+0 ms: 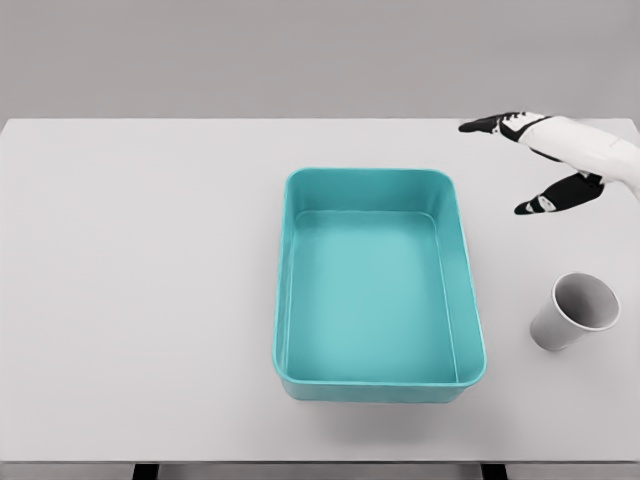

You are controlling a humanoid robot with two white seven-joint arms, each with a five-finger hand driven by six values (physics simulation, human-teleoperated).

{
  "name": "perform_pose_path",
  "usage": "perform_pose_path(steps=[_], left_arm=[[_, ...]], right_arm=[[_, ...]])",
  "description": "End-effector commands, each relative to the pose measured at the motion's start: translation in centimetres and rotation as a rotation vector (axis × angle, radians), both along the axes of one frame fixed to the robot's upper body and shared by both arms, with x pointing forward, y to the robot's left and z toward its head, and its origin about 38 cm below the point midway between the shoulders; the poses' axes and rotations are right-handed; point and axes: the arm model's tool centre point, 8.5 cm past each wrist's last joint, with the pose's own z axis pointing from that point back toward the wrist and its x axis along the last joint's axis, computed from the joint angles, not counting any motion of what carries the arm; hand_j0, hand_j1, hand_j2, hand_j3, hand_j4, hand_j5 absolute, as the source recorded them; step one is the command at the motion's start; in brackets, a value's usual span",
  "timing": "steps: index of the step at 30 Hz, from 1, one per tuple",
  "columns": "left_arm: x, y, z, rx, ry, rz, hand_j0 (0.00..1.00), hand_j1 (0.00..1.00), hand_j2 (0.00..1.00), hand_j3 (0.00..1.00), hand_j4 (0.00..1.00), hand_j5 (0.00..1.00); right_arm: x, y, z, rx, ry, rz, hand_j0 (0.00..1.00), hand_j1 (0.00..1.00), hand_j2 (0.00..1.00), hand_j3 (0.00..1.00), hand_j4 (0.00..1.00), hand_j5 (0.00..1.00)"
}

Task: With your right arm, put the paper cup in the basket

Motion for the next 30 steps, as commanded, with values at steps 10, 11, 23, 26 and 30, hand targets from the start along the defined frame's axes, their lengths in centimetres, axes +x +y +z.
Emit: perform_pose_path(steps=[10,11,23,26,30], left_arm=[[0.0,0.0,0.0,0.0,0.001,0.0,1.0,1.0,1.0,1.0,1.0,1.0],[0.0,0.0,0.0,0.0,-0.002,0.0,1.0,1.0,1.0,1.0,1.0,1.0],[0.0,0.0,0.0,0.0,0.0,0.0,1.0,1.0,1.0,1.0,1.0,1.0],[0.0,0.0,0.0,0.0,0.0,0.0,1.0,1.0,1.0,1.0,1.0,1.0],[0.0,0.0,0.0,0.0,0.0,0.0,1.0,1.0,1.0,1.0,1.0,1.0]], right_arm=[[-3.0,-7.5,2.4,0.092,0.06,0.046,1.0,1.0,1.0,1.0,1.0,1.0],[-3.5,-8.7,2.7,0.148,0.096,0.025,1.0,1.0,1.0,1.0,1.0,1.0],[-7.3,-14.4,-2.3,0.392,0.36,-0.123,1.0,1.0,1.0,1.0,1.0,1.0],[-7.9,-14.9,-3.2,0.372,0.399,-0.144,1.0,1.0,1.0,1.0,1.0,1.0],[-8.9,-15.3,-5.0,0.362,0.453,-0.165,1.0,1.0,1.0,1.0,1.0,1.0]])
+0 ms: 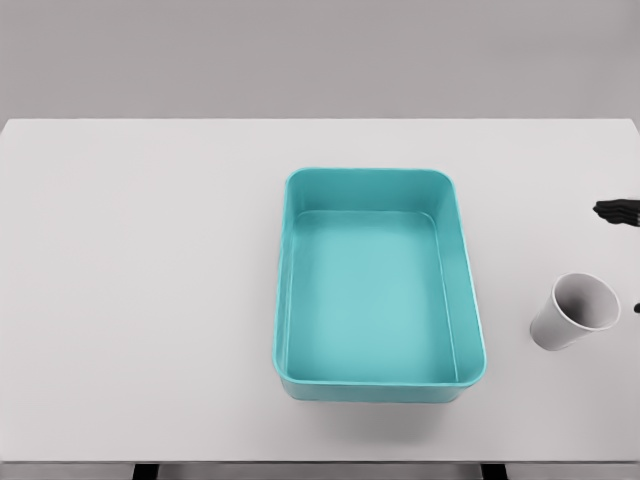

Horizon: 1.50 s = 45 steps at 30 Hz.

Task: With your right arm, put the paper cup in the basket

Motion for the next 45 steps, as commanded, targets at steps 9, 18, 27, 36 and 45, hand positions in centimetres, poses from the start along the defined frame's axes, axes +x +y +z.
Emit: perform_pose_path(steps=[9,18,27,36,45], left_arm=[[0.0,0.0,0.0,0.0,0.0,0.0,1.0,1.0,1.0,1.0,1.0,1.0],[0.0,0.0,0.0,0.0,0.002,0.0,1.0,1.0,1.0,1.0,1.0,1.0],[0.0,0.0,0.0,0.0,0.0,0.0,1.0,1.0,1.0,1.0,1.0,1.0],[0.0,0.0,0.0,0.0,0.002,0.0,1.0,1.0,1.0,1.0,1.0,1.0],[0.0,0.0,0.0,0.0,0.0,0.0,1.0,1.0,1.0,1.0,1.0,1.0]], right_arm=[[-1.3,-0.2,-2.2,0.006,0.065,-0.01,1.0,1.0,1.0,1.0,1.0,1.0],[-1.5,0.4,-3.7,0.013,0.052,-0.033,1.0,1.0,1.0,1.0,1.0,1.0],[-2.0,1.0,-5.2,0.038,0.064,-0.032,1.0,1.0,1.0,1.0,1.0,1.0],[-2.4,1.3,-6.0,0.034,0.076,-0.025,1.0,1.0,1.0,1.0,1.0,1.0],[-2.2,1.8,-6.3,0.064,0.061,-0.039,1.0,1.0,1.0,1.0,1.0,1.0]])
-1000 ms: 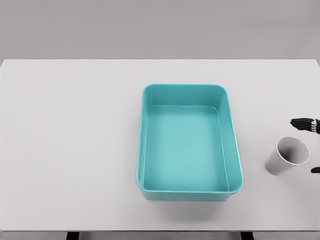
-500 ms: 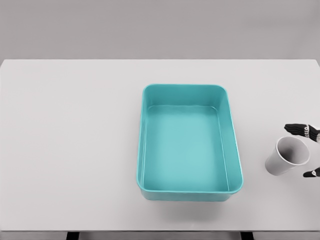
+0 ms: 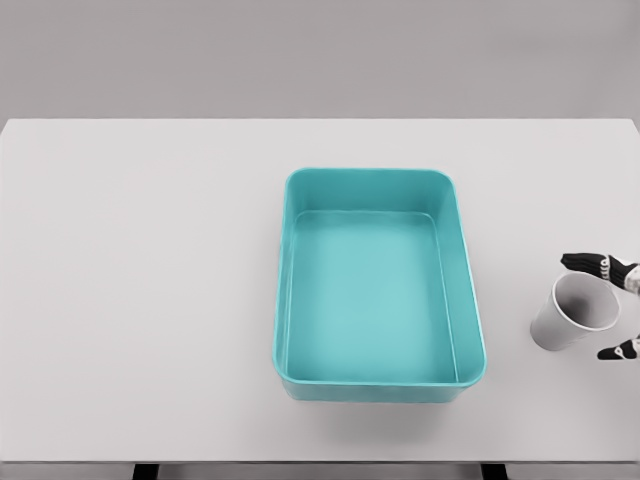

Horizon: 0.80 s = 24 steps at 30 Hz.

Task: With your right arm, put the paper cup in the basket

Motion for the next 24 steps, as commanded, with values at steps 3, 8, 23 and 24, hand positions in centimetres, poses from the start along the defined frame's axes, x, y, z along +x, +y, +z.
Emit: perform_pose_path(steps=[3,8,23,24], left_arm=[[0.0,0.0,0.0,0.0,-0.001,0.0,1.0,1.0,1.0,1.0,1.0,1.0],[0.0,0.0,0.0,0.0,0.0,0.0,1.0,1.0,1.0,1.0,1.0,1.0],[0.0,0.0,0.0,0.0,0.0,0.0,1.0,1.0,1.0,1.0,1.0,1.0],[0.0,0.0,0.0,0.0,0.002,0.0,1.0,1.0,1.0,1.0,1.0,1.0]], right_arm=[[0.2,0.3,-0.3,0.04,-0.021,-0.038,1.0,1.0,1.0,1.0,1.0,1.0],[0.2,1.2,-0.8,0.075,-0.027,-0.035,1.0,1.0,1.0,1.0,1.0,1.0],[0.0,2.3,-0.9,0.098,-0.029,-0.01,1.0,1.0,1.0,1.0,1.0,1.0],[0.0,2.3,-0.9,0.099,-0.03,-0.01,1.0,1.0,1.0,1.0,1.0,1.0]])
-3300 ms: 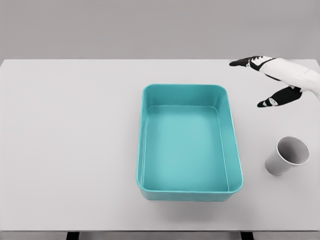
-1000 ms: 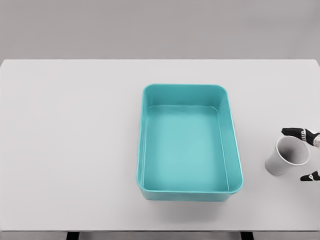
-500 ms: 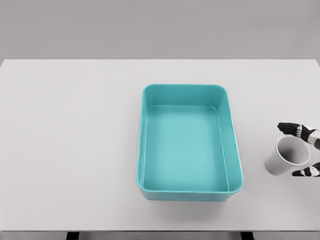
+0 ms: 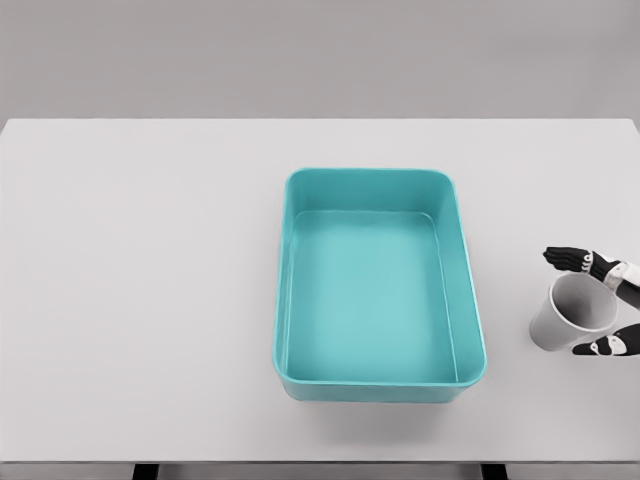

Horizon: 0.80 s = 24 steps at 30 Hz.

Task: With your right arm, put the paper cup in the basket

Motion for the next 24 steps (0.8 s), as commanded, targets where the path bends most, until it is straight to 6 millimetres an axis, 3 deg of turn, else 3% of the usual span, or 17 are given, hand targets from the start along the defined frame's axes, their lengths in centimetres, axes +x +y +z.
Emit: perform_pose_path(steps=[1,11,16,24], left_arm=[[0.05,-0.01,0.0,0.0,-0.002,0.0,1.0,1.0,1.0,1.0,1.0,1.0],[-0.02,0.01,0.0,0.0,0.001,0.0,1.0,1.0,1.0,1.0,1.0,1.0],[0.05,-0.01,0.0,0.0,-0.002,0.0,1.0,1.0,1.0,1.0,1.0,1.0],[0.03,0.0,0.0,0.0,0.0,0.0,1.0,1.0,1.0,1.0,1.0,1.0]], right_arm=[[0.02,0.07,0.08,0.007,0.0,-0.001,1.0,1.0,1.0,1.0,1.0,1.0],[0.04,0.23,0.08,0.011,-0.002,0.002,0.99,0.99,0.99,0.99,0.99,0.99],[0.1,0.24,0.16,0.015,-0.005,0.0,0.72,0.72,0.72,0.72,0.72,0.72],[0.33,0.27,0.41,0.012,-0.014,0.003,0.66,0.66,0.66,0.66,0.66,0.66]])
